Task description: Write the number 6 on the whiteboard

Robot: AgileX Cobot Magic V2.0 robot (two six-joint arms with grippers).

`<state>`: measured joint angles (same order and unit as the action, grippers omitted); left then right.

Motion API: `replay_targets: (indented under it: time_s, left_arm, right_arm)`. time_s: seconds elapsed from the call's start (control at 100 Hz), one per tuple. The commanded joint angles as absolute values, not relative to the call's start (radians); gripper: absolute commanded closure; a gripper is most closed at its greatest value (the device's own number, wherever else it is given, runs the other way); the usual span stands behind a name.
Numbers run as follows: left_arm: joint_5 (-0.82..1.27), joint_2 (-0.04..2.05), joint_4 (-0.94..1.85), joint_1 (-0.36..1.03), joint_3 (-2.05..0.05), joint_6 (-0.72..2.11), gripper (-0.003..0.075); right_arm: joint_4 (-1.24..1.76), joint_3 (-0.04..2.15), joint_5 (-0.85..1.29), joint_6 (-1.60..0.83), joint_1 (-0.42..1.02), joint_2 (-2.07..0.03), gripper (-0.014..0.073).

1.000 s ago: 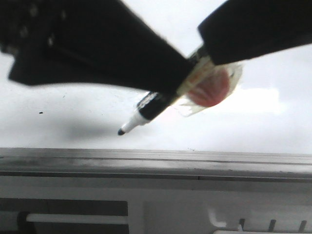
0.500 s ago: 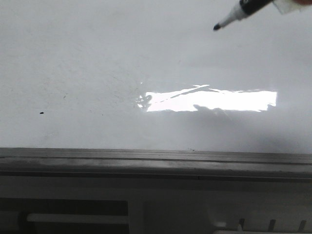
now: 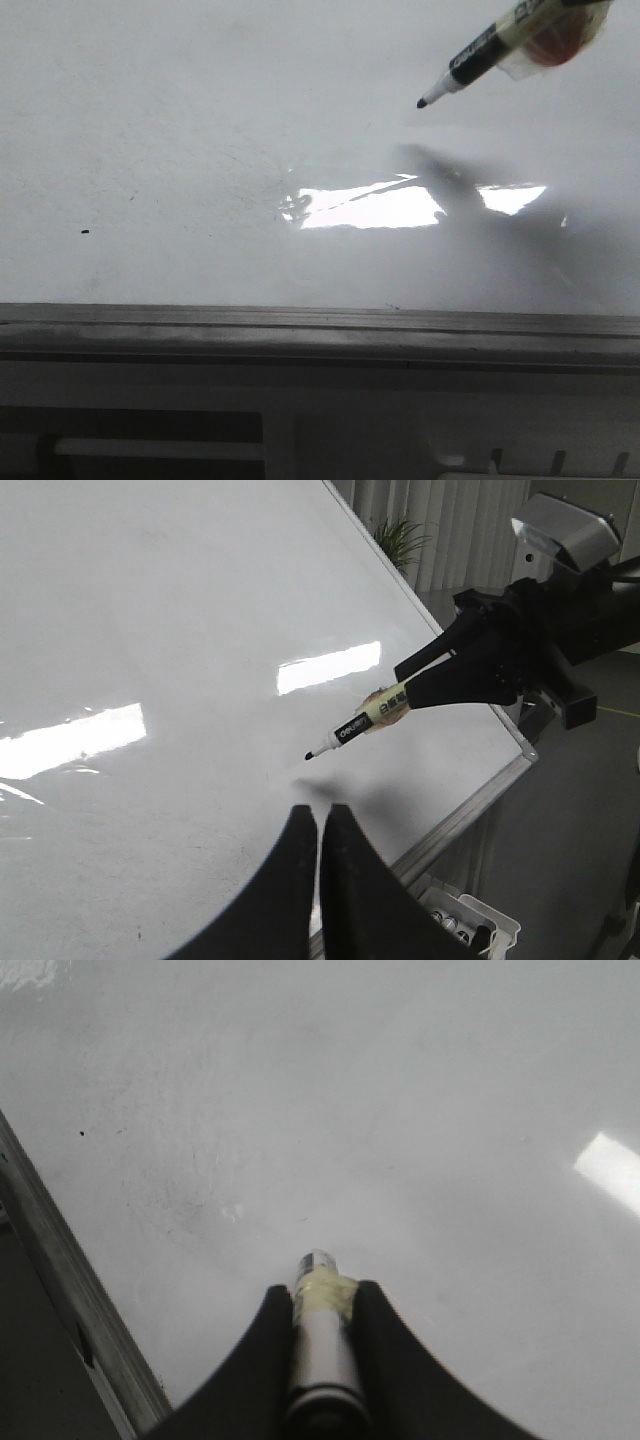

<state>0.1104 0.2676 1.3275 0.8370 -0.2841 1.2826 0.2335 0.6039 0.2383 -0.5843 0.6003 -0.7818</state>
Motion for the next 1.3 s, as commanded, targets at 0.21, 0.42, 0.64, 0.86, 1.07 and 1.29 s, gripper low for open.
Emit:
replay_targets:
  time_s: [0.21,0.42,0.64,0.86,1.07,1.29]
  left_arm:
    - [0.144,0.272,1.348,0.842,-0.311,1.274,0.0739]
    - [0.153,0.272,1.348,0.842,-0.311,1.274,0.0739]
    - [0.153,0.272,1.348,0.842,-0.311,1.274,0.0739]
    - [0.131,0.272,1.348,0.842,-0.311,1.274,0.0739]
    - [0.129,0.272,1.348,0.842,-0.311,1.274,0.0739]
    - [0.129,0.274,1.348,0.842,-0.311,1.274,0.0739]
  right_arm:
    - [0.225,0.635,0.12,-0.595,0.549,-0.827,0.0652]
    - [0.227,0.635,0.143,-0.595,0.496,-0.836,0.0652]
    - [0.289,0.633,0.238,-0.595,0.5,-0.836,0.0653]
    - [0.295,0.627,0.365,-0.595,0.533,-0.836,0.0653]
    - [0.23,0.623,0.483,-0.588,0.534,-0.823,0.0652]
    - [0.095,0.623,0.402,-0.464,0.489,-0.774,0.0653]
